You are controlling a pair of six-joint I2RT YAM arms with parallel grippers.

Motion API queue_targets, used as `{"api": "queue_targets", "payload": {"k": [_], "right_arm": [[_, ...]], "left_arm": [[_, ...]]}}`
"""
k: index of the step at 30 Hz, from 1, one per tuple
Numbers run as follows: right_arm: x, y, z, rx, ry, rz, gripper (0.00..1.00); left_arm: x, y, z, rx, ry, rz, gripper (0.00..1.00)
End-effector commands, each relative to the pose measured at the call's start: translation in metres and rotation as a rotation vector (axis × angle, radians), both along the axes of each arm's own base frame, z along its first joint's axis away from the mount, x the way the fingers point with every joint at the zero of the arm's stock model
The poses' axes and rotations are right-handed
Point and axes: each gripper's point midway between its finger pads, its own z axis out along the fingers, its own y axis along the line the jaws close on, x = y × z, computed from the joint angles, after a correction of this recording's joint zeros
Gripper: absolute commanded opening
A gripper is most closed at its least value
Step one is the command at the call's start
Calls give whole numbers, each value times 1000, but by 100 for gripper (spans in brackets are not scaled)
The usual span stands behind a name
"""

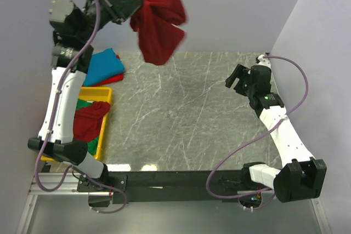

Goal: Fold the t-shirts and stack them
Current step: Move the tshirt to the center of the board

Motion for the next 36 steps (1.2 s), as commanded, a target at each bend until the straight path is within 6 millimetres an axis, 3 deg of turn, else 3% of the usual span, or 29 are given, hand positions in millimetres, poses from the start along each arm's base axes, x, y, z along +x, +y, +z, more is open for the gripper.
{"api": "queue_targets", "payload": {"k": [1,2,3,4,5,6,7,8,12,15,21,28,36], "right_arm": [[-3,-12,27,-25,-71,-49,89],[-6,-16,25,-35,-66,-67,90],[-8,-19,26,-43,-65,-79,90],[-11,-21,25,-50,-62,-91,90],[-15,-27,21,-69,-44,-114,91],[-18,-29,19,-78,-36,-119,91],[-23,-31,15,-89,-18,-124,91],[-26,-33,12,-104,-9,-125,92],[-39,-39,-3,-131,42,-140,92],[-46,-33,-16,-116,72,-108,92],[-44,-14,-37,-37,131,-42,90],[-37,-4,-72,-1,262,-17,87],[-43,-11,-109,69,382,-57,85]], "left_arm": [[-19,-37,23,-78,-101,-200,4],[-6,-48,-3,-71,-22,-217,9],[5,-53,-24,-66,44,-212,34],[22,-52,-57,-58,175,-154,47],[41,-51,-107,-36,320,-91,68],[54,-45,-143,-20,437,-18,88],[69,-32,-185,1,569,105,91],[67,-27,-244,64,725,143,93],[42,-24,-345,271,912,155,94],[22,-24,-381,403,957,175,95],[5,-37,-426,546,1008,141,95],[-4,-62,-466,571,1074,49,93],[-7,-64,-503,651,1152,27,91]]}}
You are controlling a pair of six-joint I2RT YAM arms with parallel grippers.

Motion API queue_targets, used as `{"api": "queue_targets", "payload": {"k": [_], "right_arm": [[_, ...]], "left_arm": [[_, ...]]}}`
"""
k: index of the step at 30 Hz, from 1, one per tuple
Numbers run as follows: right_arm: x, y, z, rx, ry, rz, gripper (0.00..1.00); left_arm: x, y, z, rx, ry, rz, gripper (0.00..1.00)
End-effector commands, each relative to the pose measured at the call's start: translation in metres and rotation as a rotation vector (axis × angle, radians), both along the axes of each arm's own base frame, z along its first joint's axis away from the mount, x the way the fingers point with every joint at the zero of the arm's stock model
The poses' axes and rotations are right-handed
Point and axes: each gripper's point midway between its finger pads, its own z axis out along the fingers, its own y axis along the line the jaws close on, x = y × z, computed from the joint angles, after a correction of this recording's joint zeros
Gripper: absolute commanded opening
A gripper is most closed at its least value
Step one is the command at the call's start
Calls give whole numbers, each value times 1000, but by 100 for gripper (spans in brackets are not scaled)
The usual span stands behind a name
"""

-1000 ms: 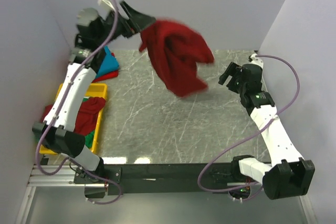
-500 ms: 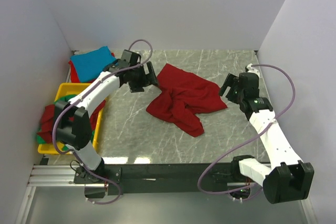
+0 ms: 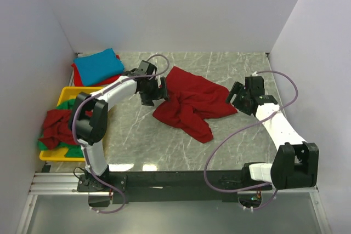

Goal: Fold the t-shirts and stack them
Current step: Move the tshirt to the center of the board, then flatten the tshirt out

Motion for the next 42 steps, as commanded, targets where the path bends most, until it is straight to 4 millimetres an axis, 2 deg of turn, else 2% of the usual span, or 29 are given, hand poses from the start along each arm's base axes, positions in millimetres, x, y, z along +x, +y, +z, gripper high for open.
{"api": "queue_targets", "payload": {"k": [1,3,8,16,21,25,30,31,33,34,35,36,37,38,39,41,42], "right_arm": [[0,-7,-10,37,29,-43,85],[-1,-10,-17,48,54,-54,85],[-1,-22,-32,65,110,-101,84],[9,-28,-52,64,160,-117,80],[12,-27,-66,80,198,-112,77],[17,-26,-75,91,214,-105,75],[30,-24,-79,104,211,-90,70],[32,-23,-79,108,209,-86,66],[39,-22,-79,114,206,-78,58],[42,-21,-80,116,207,-72,47],[44,-20,-79,123,204,-63,42],[48,-19,-80,123,205,-52,29],[52,-16,-79,136,200,-39,22],[54,-15,-79,140,201,-31,15],[58,-14,-79,145,202,-22,4],[62,-13,-76,154,202,-12,0],[68,-14,-67,151,183,-10,0]], "left_arm": [[-2,-5,-5,5,8,-48,91],[-7,-3,-13,7,25,-52,90],[-10,-9,-16,-26,40,-57,89],[-7,-25,-31,-71,109,-88,84],[-9,-27,-42,-69,144,-96,81],[-7,-28,-42,-71,146,-102,72],[-6,-28,-47,-60,161,-109,54],[-5,-29,-47,-61,159,-109,51],[-4,-29,-50,-57,163,-110,38],[-3,-29,-50,-54,161,-110,33],[-3,-29,-50,-52,160,-110,19],[-1,-28,-50,-47,154,-108,13],[0,-28,-49,-46,149,-111,2],[1,-27,-48,-38,145,-111,1],[11,-24,-44,-10,113,-98,1],[19,-16,-34,41,73,-98,0],[39,-11,-17,80,0,-77,1]]}}
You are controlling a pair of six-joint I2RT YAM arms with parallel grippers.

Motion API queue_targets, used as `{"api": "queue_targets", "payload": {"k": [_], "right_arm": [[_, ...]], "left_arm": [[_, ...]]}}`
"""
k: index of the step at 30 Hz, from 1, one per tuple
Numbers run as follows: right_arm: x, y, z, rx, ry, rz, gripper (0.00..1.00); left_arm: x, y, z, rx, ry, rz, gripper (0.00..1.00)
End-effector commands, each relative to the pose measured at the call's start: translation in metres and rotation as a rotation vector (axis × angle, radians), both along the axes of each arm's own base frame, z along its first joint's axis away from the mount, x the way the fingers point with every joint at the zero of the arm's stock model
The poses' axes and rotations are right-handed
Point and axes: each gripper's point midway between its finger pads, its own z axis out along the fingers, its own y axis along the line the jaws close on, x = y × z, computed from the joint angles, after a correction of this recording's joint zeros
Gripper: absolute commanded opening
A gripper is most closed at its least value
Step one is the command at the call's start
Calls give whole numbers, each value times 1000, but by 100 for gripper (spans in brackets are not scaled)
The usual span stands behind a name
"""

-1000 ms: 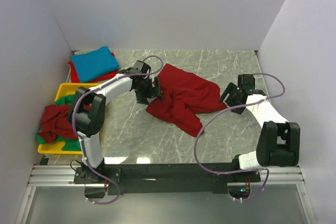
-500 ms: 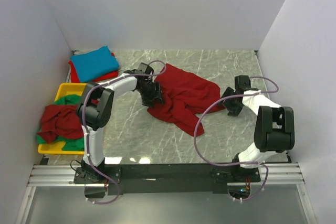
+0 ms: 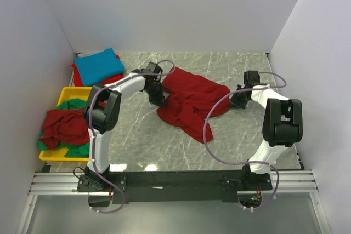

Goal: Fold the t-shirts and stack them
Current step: Flatten the tshirt out

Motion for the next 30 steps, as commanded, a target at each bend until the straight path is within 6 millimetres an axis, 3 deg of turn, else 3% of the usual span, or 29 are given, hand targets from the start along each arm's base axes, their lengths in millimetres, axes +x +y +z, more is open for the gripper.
{"api": "queue_targets", "payload": {"k": [1,2,3,4,5,6,7,9,11,12,14,17,18,20,21,22,23,24,25,26,27,28,30], "right_arm": [[28,-2,28,8,-88,18,0],[31,-3,35,2,-102,19,0],[41,-7,52,-17,-144,16,0],[41,-10,59,-25,-146,10,0],[50,-13,81,-32,-194,4,0],[50,-16,90,-36,-203,-5,0],[53,-23,101,-39,-224,-23,0],[56,-32,134,-48,-285,-54,0],[56,-45,165,-63,-348,-90,0],[52,-51,171,-79,-353,-109,0],[43,-63,189,-118,-383,-145,0],[17,-79,191,-200,-369,-211,0],[8,-83,188,-219,-356,-238,0],[-17,-93,177,-282,-330,-295,0],[-26,-96,172,-293,-319,-327,0],[-35,-99,167,-308,-308,-348,0],[-50,-104,155,-339,-284,-381,0],[-57,-106,149,-353,-264,-393,3],[-63,-107,144,-364,-249,-399,13],[-69,-109,139,-375,-232,-404,38],[-73,-109,135,-380,-214,-402,47],[-72,-109,134,-380,-209,-399,53],[-67,-106,134,-359,-218,-384,56]], "left_arm": [[47,12,49,100,-214,-8,1],[51,19,61,140,-231,-4,0],[69,20,92,148,-311,10,0],[81,30,106,207,-368,16,0],[82,37,121,242,-386,19,0],[97,38,156,245,-475,37,0],[102,43,173,272,-521,31,0],[104,47,216,268,-604,36,0],[96,51,246,263,-667,25,0],[90,49,251,259,-678,9,0],[65,42,253,244,-681,-49,0],[28,25,251,170,-654,-132,0],[7,15,227,166,-587,-184,1],[-27,2,214,106,-510,-235,16],[-59,-11,186,67,-409,-308,27],[-73,-18,187,20,-400,-313,47],[-92,-15,161,26,-328,-327,54],[-102,-17,155,6,-311,-329,60],[-106,-12,158,0,-315,-284,69],[-104,-6,154,22,-320,-252,73],[-100,5,148,55,-316,-217,77],[-94,15,146,89,-314,-182,78],[-73,32,148,114,-321,-98,78]]}}
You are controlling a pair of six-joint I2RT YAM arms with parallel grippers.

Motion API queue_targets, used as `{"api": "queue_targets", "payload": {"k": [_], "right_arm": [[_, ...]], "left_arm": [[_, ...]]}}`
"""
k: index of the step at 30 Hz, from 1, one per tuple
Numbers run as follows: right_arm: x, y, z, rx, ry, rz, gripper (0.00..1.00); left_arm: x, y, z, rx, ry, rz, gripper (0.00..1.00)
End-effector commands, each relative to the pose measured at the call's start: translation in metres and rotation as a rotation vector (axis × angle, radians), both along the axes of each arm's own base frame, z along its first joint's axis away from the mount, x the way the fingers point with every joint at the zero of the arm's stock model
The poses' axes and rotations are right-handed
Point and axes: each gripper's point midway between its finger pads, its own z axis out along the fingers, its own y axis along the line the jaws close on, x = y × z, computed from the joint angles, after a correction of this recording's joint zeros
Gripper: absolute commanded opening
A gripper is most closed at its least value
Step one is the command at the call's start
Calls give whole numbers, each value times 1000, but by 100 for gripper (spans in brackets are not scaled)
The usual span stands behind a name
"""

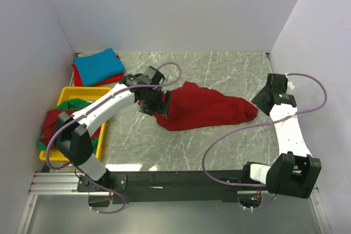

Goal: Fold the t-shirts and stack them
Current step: Flatten the tshirt out

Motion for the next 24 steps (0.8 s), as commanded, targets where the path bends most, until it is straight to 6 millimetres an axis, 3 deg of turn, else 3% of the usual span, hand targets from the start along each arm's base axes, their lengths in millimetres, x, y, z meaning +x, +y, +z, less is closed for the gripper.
{"api": "queue_targets", "payload": {"k": [1,5,7,8,10,11,12,13,14,15,24], "right_arm": [[8,-9,11,-31,-39,-31,56],[27,4,17,30,-88,26,56],[36,12,18,67,-111,65,55],[39,14,18,76,-122,73,55],[43,20,15,109,-124,98,54],[45,23,14,121,-127,103,53],[48,24,15,126,-140,111,53],[49,32,13,158,-147,141,53],[49,34,12,168,-150,149,53],[53,37,13,174,-166,162,53],[56,53,5,220,-168,240,52]], "left_arm": [[47,23,26,-37,-108,184,76],[88,33,19,-35,-127,285,71],[109,27,11,-34,-156,312,68],[119,23,16,-50,-178,317,67],[135,16,0,-40,-163,321,64],[147,12,8,-52,-181,325,63],[152,10,3,-43,-169,326,62],[157,14,-15,8,-143,334,61],[170,15,-11,22,-169,346,61],[174,16,-25,53,-153,345,60],[206,49,-60,158,-142,407,57]]}}
